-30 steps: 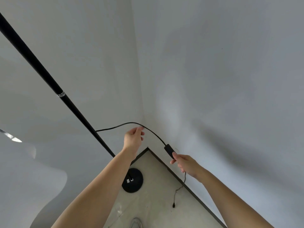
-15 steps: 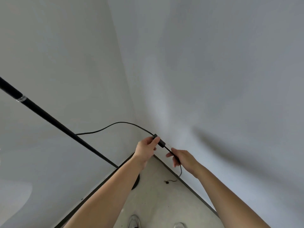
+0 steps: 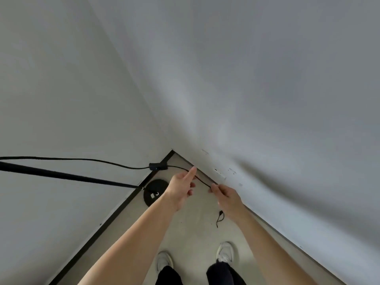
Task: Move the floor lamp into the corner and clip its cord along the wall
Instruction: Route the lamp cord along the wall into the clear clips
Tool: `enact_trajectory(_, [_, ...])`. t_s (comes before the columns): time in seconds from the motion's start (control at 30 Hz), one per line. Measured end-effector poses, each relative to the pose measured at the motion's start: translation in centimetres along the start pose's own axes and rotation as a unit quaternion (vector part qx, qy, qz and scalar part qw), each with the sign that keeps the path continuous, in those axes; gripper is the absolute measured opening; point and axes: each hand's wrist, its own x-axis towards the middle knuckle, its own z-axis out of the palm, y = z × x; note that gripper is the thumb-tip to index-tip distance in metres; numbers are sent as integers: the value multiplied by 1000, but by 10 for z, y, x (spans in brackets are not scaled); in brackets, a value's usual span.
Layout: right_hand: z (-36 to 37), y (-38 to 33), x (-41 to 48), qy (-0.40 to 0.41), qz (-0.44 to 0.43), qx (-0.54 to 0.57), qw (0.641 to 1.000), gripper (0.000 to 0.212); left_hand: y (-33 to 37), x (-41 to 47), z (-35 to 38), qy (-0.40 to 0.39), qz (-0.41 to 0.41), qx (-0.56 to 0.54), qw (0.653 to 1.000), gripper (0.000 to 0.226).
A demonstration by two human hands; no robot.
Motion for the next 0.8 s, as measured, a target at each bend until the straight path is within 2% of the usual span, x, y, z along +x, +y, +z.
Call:
enact_trajectory(0.1, [11,20,12,-7,-12,-14,1000,32,-24,21,3,-21,-11,10,1000,20])
enact_trajectory(0.23, [14,60,13,-15,-1,-68,998,31,-30,54,-7,2,20,-7,1000,22])
enact_trajectory(0.33, [11,100,8,21,29,-110,993,30,-25,82,-19,31,54,-77,995,17])
enact_trajectory(0.43, [20,125,4,71,51,-63,994,31,-36,104,-27,36,60,-56,996,17])
enact_trajectory(0.5, [31,131,4,94,60,-36,993,32,-55,110,-25,8,37,-2,999,26])
enact_trajectory(0.6, [55,136,10,116,54,-6,992,31,-91,116,-18,-73,-6,56,996,26])
enact_trajectory(0.7, [72,139,23,139,32,-12,990,30,-120,119,-15,-135,-26,57,989,27])
enact_trajectory(0.8, [82,143,41,155,18,-18,988,29,-132,127,-17,-156,-13,19,987,23])
